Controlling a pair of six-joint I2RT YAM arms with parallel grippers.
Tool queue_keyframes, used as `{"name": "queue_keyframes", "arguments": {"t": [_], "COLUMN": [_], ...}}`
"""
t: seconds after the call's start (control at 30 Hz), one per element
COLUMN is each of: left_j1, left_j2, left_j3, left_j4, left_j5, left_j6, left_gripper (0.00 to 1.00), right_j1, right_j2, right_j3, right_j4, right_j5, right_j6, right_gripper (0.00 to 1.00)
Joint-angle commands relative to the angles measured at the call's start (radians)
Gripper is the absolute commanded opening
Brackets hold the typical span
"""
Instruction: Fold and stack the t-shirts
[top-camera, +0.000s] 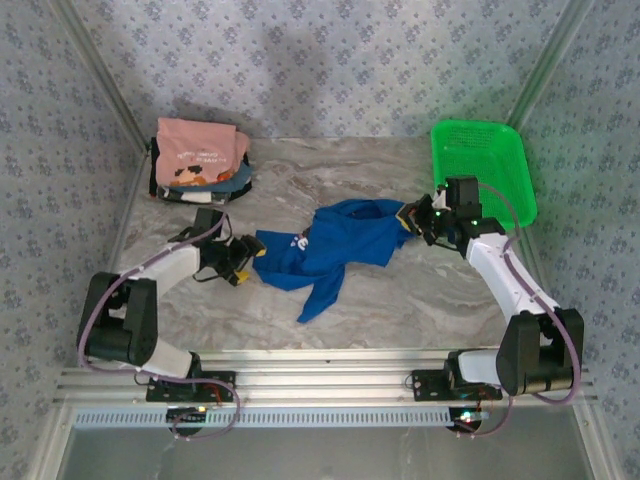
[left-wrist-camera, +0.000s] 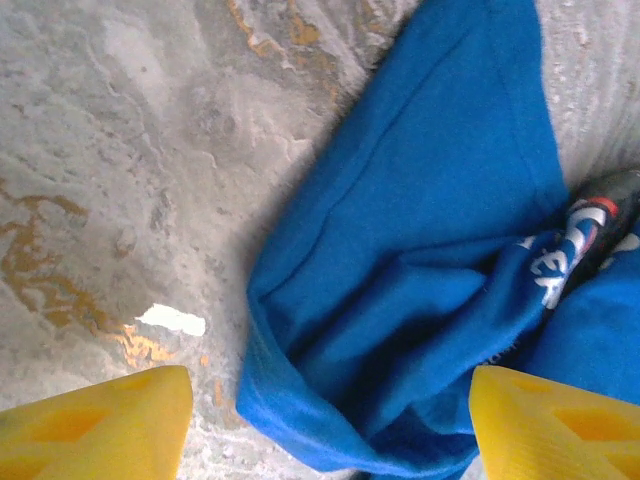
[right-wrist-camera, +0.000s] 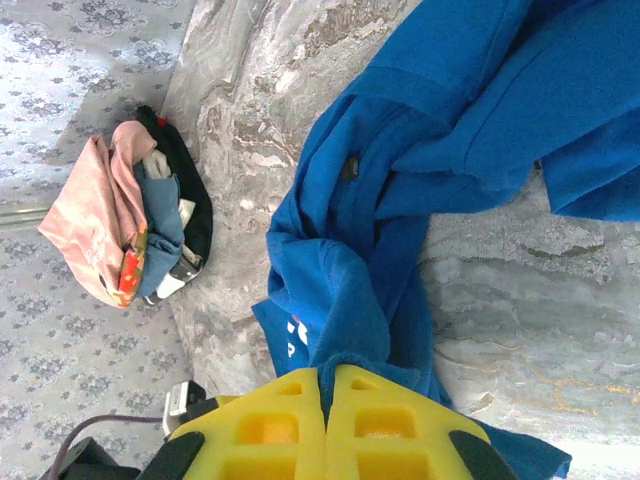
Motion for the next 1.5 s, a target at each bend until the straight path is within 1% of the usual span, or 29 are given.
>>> {"name": "queue_keyframes", "arguments": {"t": [0.0, 0.13, 0.2, 0.33, 0.47, 0.53, 0.6, 0.63, 0.7, 0.87, 1.0, 1.07, 1.1, 1.2, 1.3, 1.4, 1.47], "left_j1": [-0.017, -0.048, -0.066, -0.097, -0.113, -0.117, -0.116, -0.115, -0.11, -0.054, -0.002, 0.011, 0.016, 0.021, 0.03, 0.028, 0.024], "left_j2": [0.047, 0.114, 0.158, 0.219, 0.264, 0.282, 0.283, 0.276, 0.236, 0.054, -0.029, -0.047, -0.054, -0.066, -0.066, -0.075, -0.096], "left_j3": [0.032, 0.067, 0.089, 0.15, 0.201, 0.233, 0.263, 0.277, 0.303, 0.355, 0.506, 0.597, 0.64, 0.742, 0.79, 0.795, 0.759], "left_j4": [0.013, 0.026, 0.056, 0.056, 0.048, 0.019, -0.013, -0.037, -0.106, -0.254, -0.373, -0.442, -0.465, -0.509, -0.523, -0.527, -0.52], "left_j5": [0.032, 0.024, 0.031, 0.026, 0.028, 0.03, 0.029, 0.027, -0.008, -0.123, -0.176, -0.192, -0.199, -0.215, -0.188, -0.159, -0.151], "left_j6": [-0.008, 0.001, -0.001, 0.014, 0.033, 0.058, 0.087, 0.103, 0.143, 0.21, 0.29, 0.319, 0.33, 0.358, 0.354, 0.342, 0.328], "left_gripper": [0.71, 0.69, 0.66, 0.59, 0.44, 0.32, 0.16, 0.09, 0.01, 0.0, 0.0, 0.0, 0.0, 0.0, 0.0, 0.0, 0.0], "right_j1": [0.004, 0.008, 0.009, 0.009, 0.01, 0.008, 0.006, 0.005, 0.0, -0.031, -0.07, -0.09, -0.101, -0.144, -0.178, -0.203, -0.213], "right_j2": [-0.025, -0.024, -0.024, -0.024, -0.026, -0.028, -0.027, -0.027, -0.028, -0.01, 0.039, 0.068, 0.078, 0.105, 0.12, 0.118, 0.109], "right_j3": [0.012, 0.011, 0.012, 0.014, 0.012, 0.008, 0.008, 0.009, 0.015, 0.064, 0.158, 0.222, 0.283, 0.374, 0.437, 0.455, 0.443], "right_j4": [-0.02, -0.012, -0.007, -0.006, -0.012, -0.009, -0.008, -0.009, -0.015, -0.044, -0.052, -0.066, -0.073, -0.07, -0.074, -0.084, -0.104], "right_j5": [-0.015, -0.015, -0.013, -0.017, -0.017, -0.016, -0.018, -0.021, -0.023, -0.02, -0.034, -0.042, -0.045, -0.057, -0.074, -0.086, -0.09], "right_j6": [-0.024, -0.023, -0.023, -0.024, -0.028, -0.029, -0.03, -0.03, -0.043, -0.089, -0.117, -0.14, -0.151, -0.153, -0.155, -0.158, -0.166], "right_gripper": [0.0, 0.0, 0.0, 0.0, 0.0, 0.0, 0.0, 0.0, 0.0, 0.0, 0.0, 0.0, 0.0, 0.0, 0.0, 0.0, 0.0]}}
